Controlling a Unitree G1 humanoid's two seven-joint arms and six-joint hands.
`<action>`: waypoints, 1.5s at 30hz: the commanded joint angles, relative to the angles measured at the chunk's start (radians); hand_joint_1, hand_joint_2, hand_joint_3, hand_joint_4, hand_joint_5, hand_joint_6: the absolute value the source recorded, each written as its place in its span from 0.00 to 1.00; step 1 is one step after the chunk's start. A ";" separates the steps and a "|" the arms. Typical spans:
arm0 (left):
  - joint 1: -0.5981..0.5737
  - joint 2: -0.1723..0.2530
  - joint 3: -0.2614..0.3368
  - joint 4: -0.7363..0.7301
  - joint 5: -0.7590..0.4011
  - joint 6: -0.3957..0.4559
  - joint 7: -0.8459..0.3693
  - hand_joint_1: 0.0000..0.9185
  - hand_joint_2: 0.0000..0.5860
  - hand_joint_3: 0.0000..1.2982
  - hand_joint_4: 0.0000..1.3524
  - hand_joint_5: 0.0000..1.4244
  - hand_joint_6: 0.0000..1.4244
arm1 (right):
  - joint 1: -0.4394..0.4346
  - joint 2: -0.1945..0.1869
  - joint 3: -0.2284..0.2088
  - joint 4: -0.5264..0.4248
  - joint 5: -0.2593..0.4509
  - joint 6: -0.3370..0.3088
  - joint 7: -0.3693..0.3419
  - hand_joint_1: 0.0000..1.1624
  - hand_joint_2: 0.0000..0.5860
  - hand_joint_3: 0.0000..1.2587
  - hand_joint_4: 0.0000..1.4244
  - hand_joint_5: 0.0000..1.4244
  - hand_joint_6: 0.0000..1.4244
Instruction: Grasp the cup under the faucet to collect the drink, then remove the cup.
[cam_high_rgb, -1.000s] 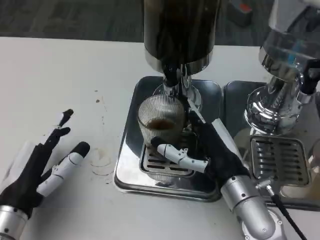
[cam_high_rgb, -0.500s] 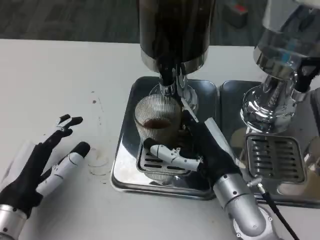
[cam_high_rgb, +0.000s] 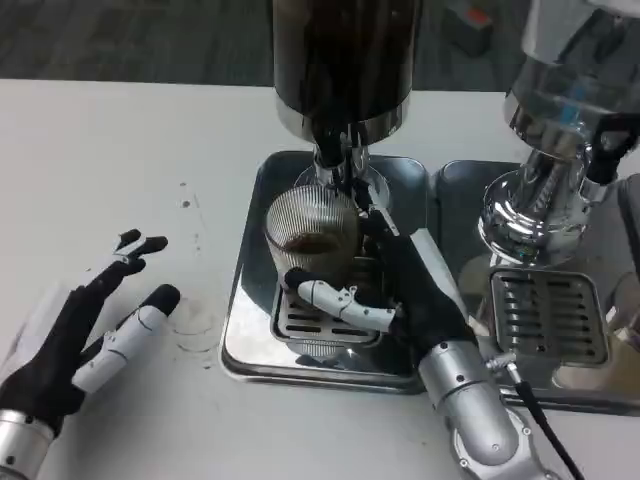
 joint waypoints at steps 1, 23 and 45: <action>0.010 0.012 -0.005 -0.011 -0.003 -0.002 -0.004 0.00 0.25 0.16 0.00 0.10 0.00 | -0.001 0.015 0.001 -0.004 0.002 0.021 -0.010 0.70 0.31 0.00 0.00 0.00 0.08; 0.008 0.011 -0.002 -0.009 -0.008 0.000 -0.004 0.00 0.25 0.17 0.00 0.10 0.00 | 0.035 0.029 0.035 -0.059 -0.024 0.053 -0.031 0.74 0.32 0.00 0.01 0.06 0.16; 0.026 0.010 0.005 -0.027 -0.016 0.000 -0.006 0.00 0.26 0.18 0.00 0.10 0.00 | 0.032 0.047 0.037 -0.052 -0.020 0.047 -0.113 0.82 0.36 0.14 0.20 0.21 0.32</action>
